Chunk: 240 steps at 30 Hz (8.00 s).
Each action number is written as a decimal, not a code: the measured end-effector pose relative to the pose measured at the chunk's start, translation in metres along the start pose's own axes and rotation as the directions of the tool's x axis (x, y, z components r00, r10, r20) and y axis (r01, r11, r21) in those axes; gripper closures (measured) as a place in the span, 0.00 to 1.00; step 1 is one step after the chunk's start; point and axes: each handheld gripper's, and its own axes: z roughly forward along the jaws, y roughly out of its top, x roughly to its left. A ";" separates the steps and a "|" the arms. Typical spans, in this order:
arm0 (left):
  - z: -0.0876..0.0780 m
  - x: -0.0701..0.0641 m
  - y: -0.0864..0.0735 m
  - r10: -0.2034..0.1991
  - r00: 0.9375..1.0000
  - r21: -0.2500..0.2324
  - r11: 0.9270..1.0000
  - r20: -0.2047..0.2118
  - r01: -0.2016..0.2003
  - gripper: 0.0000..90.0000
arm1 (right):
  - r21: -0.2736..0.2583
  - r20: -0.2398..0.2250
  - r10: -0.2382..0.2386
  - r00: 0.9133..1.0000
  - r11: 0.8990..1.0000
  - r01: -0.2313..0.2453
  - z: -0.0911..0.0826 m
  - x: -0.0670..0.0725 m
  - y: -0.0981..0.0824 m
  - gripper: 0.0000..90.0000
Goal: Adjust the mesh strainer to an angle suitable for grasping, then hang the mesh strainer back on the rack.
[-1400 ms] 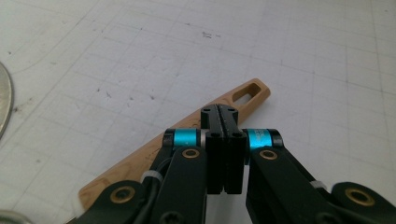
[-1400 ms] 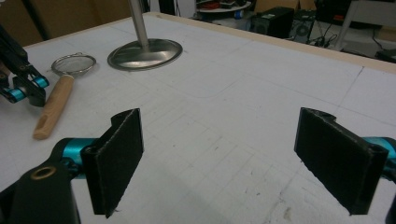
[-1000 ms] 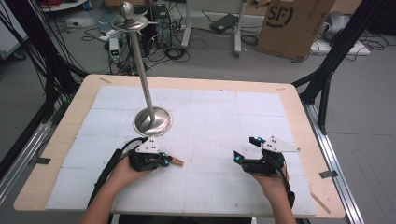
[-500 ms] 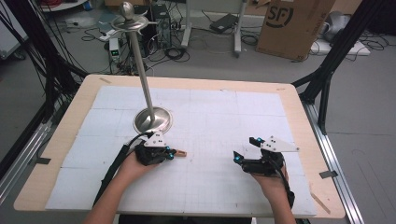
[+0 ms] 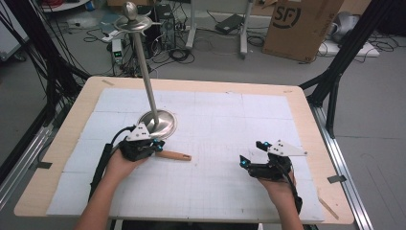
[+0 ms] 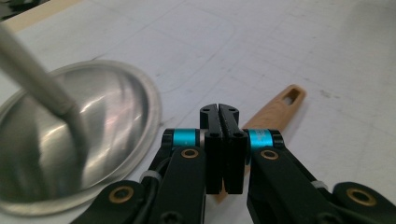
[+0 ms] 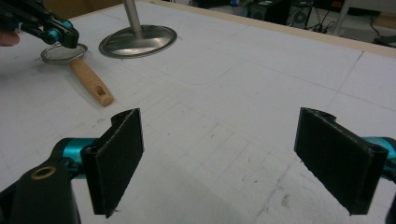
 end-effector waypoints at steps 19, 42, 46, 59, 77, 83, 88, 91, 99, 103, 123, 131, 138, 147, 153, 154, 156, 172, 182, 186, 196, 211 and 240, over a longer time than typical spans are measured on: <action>0.011 0.013 -0.020 -0.013 0.998 0.147 0.989 -0.059 0.022 1.00 | 0.021 -0.005 0.002 1.000 1.000 -0.002 0.004 0.002 -0.002 0.16; -0.017 -0.013 -0.040 -0.037 0.999 0.141 0.989 0.008 0.036 1.00 | 0.024 -0.007 -0.003 1.000 1.000 0.003 0.005 0.003 -0.002 0.16; -0.019 -0.016 -0.040 -0.039 0.999 0.144 0.989 0.018 0.036 1.00 | 0.019 -0.007 -0.008 1.000 1.000 0.008 0.004 0.003 -0.002 0.16; -0.035 -0.013 -0.033 -0.037 0.999 0.030 0.999 0.025 0.037 0.95 | 0.017 -0.007 -0.001 1.000 1.000 0.001 0.003 0.003 -0.002 0.16; -0.054 -0.013 0.004 0.004 0.998 -0.112 0.994 0.065 0.004 0.68 | 0.008 -0.001 -0.003 1.000 1.000 0.003 0.001 0.001 -0.001 0.16; -0.057 -0.012 0.002 0.003 0.998 -0.114 0.993 0.066 0.004 0.58 | 0.012 0.003 0.005 1.000 1.000 -0.005 0.000 0.000 -0.002 0.16; -0.058 -0.008 -0.002 -0.010 0.998 -0.116 0.993 0.057 0.017 0.52 | 0.011 0.003 0.007 1.000 1.000 -0.007 0.000 -0.001 -0.002 0.16; -0.057 -0.007 -0.002 -0.021 0.999 -0.120 0.992 0.043 0.026 0.47 | 0.009 -0.001 0.007 1.000 1.000 -0.007 0.000 -0.001 -0.002 0.16; -0.051 -0.008 -0.006 -0.028 0.999 -0.095 0.995 0.036 0.031 0.37 | 0.022 -0.004 0.008 1.000 1.000 -0.008 0.002 0.000 -0.004 0.16; -0.051 -0.008 -0.006 -0.037 0.999 -0.090 0.995 0.036 0.040 0.34 | 0.021 -0.004 0.007 1.000 1.000 -0.007 0.002 0.000 -0.004 0.16; -0.030 -0.016 -0.010 0.030 0.999 0.047 0.998 0.026 -0.031 0.30 | 0.024 -0.009 0.000 1.000 1.000 0.001 0.002 -0.001 -0.005 0.16; -0.015 -0.025 -0.013 0.090 0.995 0.166 0.981 0.049 -0.097 0.49 | 0.021 -0.016 -0.010 1.000 1.000 0.010 0.001 0.000 -0.005 0.16; -0.006 -0.026 -0.014 0.110 0.990 0.239 0.963 0.082 -0.127 0.59 | 0.023 -0.004 -0.004 1.000 1.000 0.004 -0.003 -0.001 -0.006 0.16; -0.002 -0.028 -0.015 0.135 0.981 0.293 0.941 0.137 -0.170 0.69 | 0.027 -0.007 -0.011 1.000 1.000 0.012 -0.005 0.001 -0.008 0.16; -0.003 -0.028 -0.015 0.120 0.986 0.299 0.943 0.118 -0.150 0.75 | 0.029 -0.006 -0.016 1.000 0.999 0.016 -0.006 0.002 -0.007 0.16; -0.003 -0.028 -0.015 0.109 0.988 0.297 0.945 0.108 -0.136 0.75 | 0.029 -0.005 -0.014 1.000 0.999 0.014 -0.006 0.002 -0.007 0.16; -0.003 -0.027 -0.014 0.086 0.992 0.310 0.944 0.094 -0.111 0.75 | 0.025 -0.003 -0.018 1.000 1.000 0.018 -0.006 0.001 -0.007 0.16; 0.008 -0.026 -0.001 0.068 0.993 0.414 0.905 0.099 -0.103 0.74 | 0.018 0.003 -0.019 1.000 1.000 0.019 -0.007 0.002 -0.005 0.16; 0.018 -0.016 0.012 0.039 0.984 0.509 0.852 0.171 -0.122 0.74 | 0.024 -0.004 -0.023 1.000 0.999 0.023 -0.004 0.003 -0.005 0.16; 0.018 -0.016 0.012 0.056 0.982 0.501 0.854 0.181 -0.141 0.75 | 0.020 -0.004 -0.023 1.000 1.000 0.023 -0.004 0.003 -0.004 0.16; 0.011 -0.018 0.008 0.118 0.970 0.417 0.887 0.212 -0.199 0.77 | 0.024 -0.005 -0.025 1.000 0.999 0.025 -0.002 0.002 -0.004 0.16; -0.017 -0.019 0.020 0.139 0.980 0.211 0.963 0.139 -0.167 0.77 | 0.022 -0.005 -0.026 1.000 0.999 0.026 -0.002 0.002 -0.004 0.16; -0.088 -0.002 0.048 0.077 0.988 -0.197 0.979 0.133 -0.049 0.77 | 0.025 -0.013 -0.030 0.999 0.999 0.030 0.000 0.005 -0.003 0.16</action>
